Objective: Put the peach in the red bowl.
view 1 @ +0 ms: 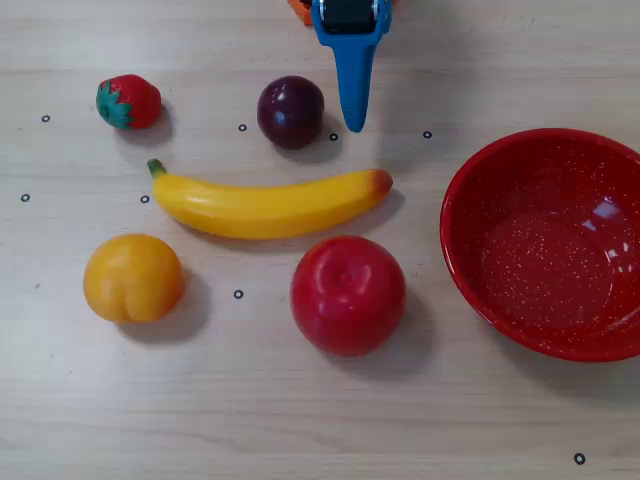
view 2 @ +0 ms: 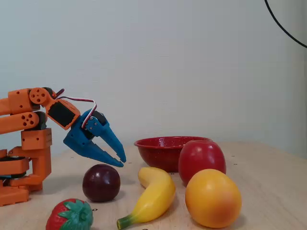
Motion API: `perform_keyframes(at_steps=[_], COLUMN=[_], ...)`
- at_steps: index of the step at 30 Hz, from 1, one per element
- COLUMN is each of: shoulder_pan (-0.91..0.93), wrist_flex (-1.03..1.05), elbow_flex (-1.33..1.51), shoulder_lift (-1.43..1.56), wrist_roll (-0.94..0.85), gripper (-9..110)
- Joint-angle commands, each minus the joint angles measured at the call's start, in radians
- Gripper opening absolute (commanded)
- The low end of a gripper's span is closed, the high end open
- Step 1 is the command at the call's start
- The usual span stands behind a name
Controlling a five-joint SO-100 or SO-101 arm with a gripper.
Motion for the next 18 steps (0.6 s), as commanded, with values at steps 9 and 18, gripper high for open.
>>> perform_keyframes(at_steps=[9, 18], shoulder_pan=[-0.041, -0.038], wrist_flex=[0.006, 0.009], elbow_flex=[0.012, 0.009], shoulder_lift=[0.014, 0.009], wrist_roll=[-0.032, -0.026], gripper=[0, 0])
